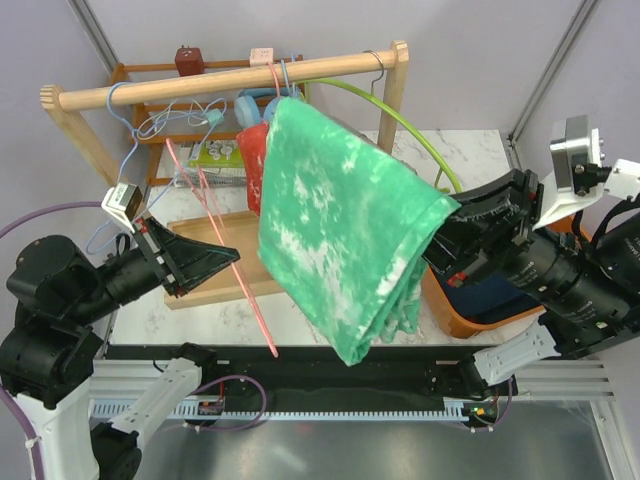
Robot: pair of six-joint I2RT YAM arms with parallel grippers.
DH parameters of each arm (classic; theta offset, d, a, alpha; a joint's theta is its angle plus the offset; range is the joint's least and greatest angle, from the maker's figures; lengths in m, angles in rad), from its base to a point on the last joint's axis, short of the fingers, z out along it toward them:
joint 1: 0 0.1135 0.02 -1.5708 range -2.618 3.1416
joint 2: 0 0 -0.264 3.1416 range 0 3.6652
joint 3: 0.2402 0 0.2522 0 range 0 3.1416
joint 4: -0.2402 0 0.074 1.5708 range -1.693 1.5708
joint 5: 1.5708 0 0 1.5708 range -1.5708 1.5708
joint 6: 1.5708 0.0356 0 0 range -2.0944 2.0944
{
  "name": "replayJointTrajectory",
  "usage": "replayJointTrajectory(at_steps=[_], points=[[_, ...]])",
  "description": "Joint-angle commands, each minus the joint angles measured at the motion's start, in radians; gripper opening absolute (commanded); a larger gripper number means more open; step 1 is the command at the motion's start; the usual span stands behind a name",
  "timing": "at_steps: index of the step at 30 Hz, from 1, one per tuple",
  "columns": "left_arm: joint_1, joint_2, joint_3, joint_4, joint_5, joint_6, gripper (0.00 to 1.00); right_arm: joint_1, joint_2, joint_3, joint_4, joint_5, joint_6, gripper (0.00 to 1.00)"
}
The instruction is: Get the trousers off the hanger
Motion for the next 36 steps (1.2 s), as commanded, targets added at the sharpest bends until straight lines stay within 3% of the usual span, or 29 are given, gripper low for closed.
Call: replayJointTrajectory(at_steps=[1,6,14,28,35,36], points=[[-0.001,0.073,0.049,-0.004,-0.019,0.079,0.02,0.006,-0.079,-0.042,-0.165,-0.225,0.166,0.0],[-0.001,0.139,0.082,-0.001,0.019,0.093,0.02,0.005,-0.194,-0.202,-0.272,-0.341,0.287,0.0],[0.001,0.274,0.159,0.053,0.095,0.078,0.02,0.005,-0.275,-0.37,-0.341,-0.38,0.382,0.0],[-0.001,0.211,0.098,0.079,0.13,0.05,0.02,0.005,-0.413,-0.704,-0.556,-0.067,0.835,0.0],[0.001,0.194,0.089,0.079,0.156,0.043,0.02,0.003,-0.358,-0.715,-0.833,0.252,1.222,0.0],[0.001,0.193,0.086,0.079,0.159,0.043,0.02,0.0,-0.351,-0.719,-0.914,0.29,1.363,0.0]])
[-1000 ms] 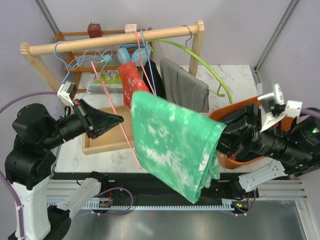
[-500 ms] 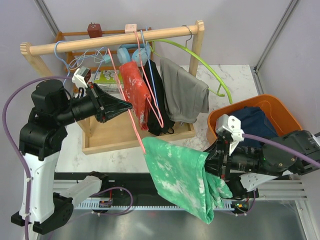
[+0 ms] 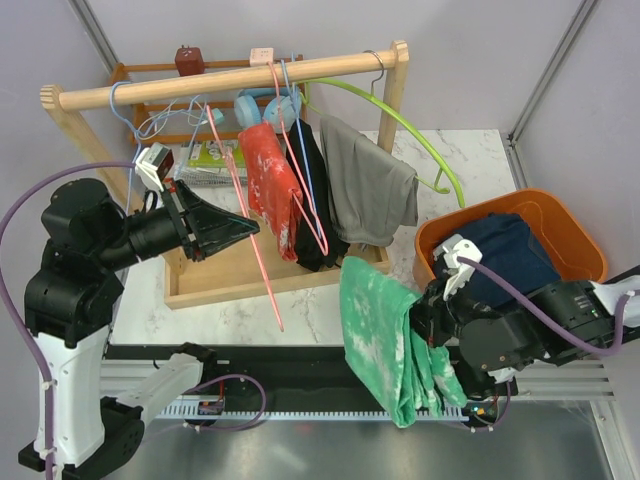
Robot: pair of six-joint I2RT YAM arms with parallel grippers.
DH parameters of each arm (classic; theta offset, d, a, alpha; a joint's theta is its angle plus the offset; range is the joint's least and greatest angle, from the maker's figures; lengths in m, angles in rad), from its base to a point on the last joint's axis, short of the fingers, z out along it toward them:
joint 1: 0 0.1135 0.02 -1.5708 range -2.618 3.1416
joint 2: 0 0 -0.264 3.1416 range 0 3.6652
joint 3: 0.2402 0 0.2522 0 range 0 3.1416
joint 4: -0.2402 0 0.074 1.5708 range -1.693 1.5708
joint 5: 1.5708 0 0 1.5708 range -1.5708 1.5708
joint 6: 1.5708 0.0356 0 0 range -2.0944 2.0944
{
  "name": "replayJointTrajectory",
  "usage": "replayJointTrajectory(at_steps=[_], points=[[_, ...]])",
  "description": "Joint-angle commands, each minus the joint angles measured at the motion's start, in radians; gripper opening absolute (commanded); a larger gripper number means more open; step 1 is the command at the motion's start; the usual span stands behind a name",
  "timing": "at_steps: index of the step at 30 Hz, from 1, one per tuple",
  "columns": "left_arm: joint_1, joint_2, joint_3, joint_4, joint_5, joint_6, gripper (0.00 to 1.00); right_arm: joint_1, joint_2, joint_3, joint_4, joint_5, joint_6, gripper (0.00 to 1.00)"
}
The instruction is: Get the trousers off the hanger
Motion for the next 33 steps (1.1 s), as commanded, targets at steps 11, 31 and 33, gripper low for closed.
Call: replayJointTrajectory(at_steps=[11,31,33], points=[[0.0,-0.037,-0.013,0.048,0.063,-0.02,0.02,-0.219,0.044,-0.143,-0.147,0.312,0.498,0.0],[-0.001,-0.1,-0.027,0.048,0.063,-0.052,0.02,-0.752,-0.164,-0.321,0.257,0.006,0.291,0.0],[-0.001,-0.1,-0.027,0.05,0.066,-0.05,0.02,-0.753,-0.184,-0.322,0.243,0.051,0.31,0.0]])
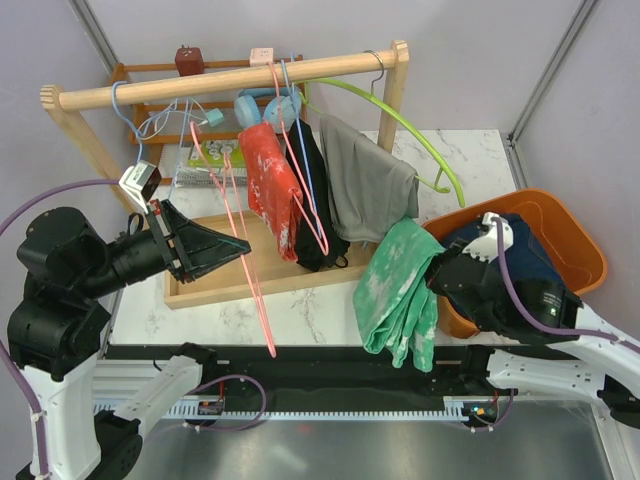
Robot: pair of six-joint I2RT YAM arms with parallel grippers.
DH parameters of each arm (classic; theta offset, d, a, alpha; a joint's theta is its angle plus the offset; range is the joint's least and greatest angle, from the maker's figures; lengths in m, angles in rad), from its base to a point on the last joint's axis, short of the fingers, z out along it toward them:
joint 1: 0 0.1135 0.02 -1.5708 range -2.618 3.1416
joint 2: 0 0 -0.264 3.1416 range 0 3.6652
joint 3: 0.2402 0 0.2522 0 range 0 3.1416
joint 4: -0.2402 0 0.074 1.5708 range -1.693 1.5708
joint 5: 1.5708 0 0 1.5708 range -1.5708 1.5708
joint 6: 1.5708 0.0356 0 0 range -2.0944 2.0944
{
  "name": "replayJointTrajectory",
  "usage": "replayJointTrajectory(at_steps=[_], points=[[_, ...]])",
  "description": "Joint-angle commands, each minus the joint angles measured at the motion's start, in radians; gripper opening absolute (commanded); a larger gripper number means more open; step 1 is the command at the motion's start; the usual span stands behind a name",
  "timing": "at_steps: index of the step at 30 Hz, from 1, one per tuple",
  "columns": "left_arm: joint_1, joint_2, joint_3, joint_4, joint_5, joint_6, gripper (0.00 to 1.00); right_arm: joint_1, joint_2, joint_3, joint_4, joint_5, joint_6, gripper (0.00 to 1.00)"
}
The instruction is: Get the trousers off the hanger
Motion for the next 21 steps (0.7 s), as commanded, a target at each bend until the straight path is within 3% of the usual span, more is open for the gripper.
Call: replayJointTrajectory(at_steps=[1,6,12,16,21], points=[[-0.001,-0.008,-0.004,0.044,0.041,-0.023,0.02,-0.011,-0.053,0.016,0.076,0.124,0.107,0.0],[-0.001,-0.009,-0.01,0.044,0.052,-0.021,0.02,-0.021,0.021,0.068,0.062,0.247,0.135,0.0],[-0.001,-0.018,-0.02,0.044,0.06,-0.023,0.02,-0.158,0.113,0.175,0.086,0.296,0.026,0.0],[-0.001,-0.032,-0.033,0.045,0.064,-0.027,0.02,-0.377,0.076,0.109,0.296,0.04,-0.113,0.0],[-0.001,-0.04,-0.047,0.045,0.07,-0.024,0.02,-0.555,0.065,0.089,0.447,-0.248,-0.227,0.0]])
